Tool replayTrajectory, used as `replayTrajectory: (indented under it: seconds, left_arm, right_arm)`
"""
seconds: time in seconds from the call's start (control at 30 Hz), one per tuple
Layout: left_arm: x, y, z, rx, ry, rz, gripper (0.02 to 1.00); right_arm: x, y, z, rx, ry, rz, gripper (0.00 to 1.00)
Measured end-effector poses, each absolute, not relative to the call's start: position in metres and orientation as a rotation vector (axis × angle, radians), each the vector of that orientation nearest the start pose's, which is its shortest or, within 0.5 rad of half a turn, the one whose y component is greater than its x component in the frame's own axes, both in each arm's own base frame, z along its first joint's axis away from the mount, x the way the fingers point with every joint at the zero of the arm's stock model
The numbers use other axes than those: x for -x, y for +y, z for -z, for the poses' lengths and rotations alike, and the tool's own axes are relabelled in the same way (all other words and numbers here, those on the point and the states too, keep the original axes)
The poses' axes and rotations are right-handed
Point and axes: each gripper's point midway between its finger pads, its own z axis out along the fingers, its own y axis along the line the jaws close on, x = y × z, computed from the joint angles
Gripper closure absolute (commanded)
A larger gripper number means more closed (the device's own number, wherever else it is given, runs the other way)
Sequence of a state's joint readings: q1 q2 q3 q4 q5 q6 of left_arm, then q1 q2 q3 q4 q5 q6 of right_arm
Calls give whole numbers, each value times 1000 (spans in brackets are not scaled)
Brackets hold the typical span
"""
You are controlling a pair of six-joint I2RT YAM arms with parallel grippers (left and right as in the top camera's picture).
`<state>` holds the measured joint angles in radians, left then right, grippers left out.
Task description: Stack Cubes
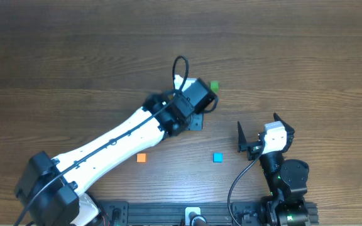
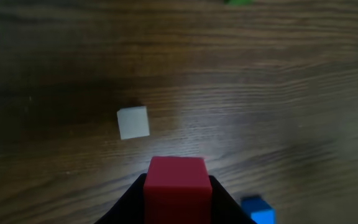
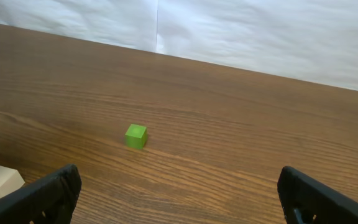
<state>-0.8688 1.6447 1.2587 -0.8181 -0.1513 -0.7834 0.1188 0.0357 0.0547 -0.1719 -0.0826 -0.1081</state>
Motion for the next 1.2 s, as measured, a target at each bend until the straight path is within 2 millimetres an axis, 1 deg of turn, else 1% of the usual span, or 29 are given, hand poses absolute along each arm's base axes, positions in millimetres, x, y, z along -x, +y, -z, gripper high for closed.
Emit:
replayTrajectory:
  seconds: [0.17,0.23,0.47,0.7,0.97,1.2]
  left_arm:
    - [-260,-260,-83,-4,2787,213,978]
    - [-258,-255,-75,13,2801,193,978]
    - [-268,-247,-62,82,2810,156,976]
    - [-275,-247,-45,94,2815,125,976]
    - [-279,-249,-44,98,2800,130,980]
    - [-283,-246,-43,115,2797,126,980]
  right_arm:
    - [-239,43,-150,256,1705,-79,12]
    - [-239,43,-150,256,1705,-79,12]
    - [-239,43,-150,256,1705,-79,12]
    - [-239,43,-150,256,1705,-79,12]
    - [-239,43,-150,256,1705,-79,12]
    - [-239,43,-150,256,1705,-79,12]
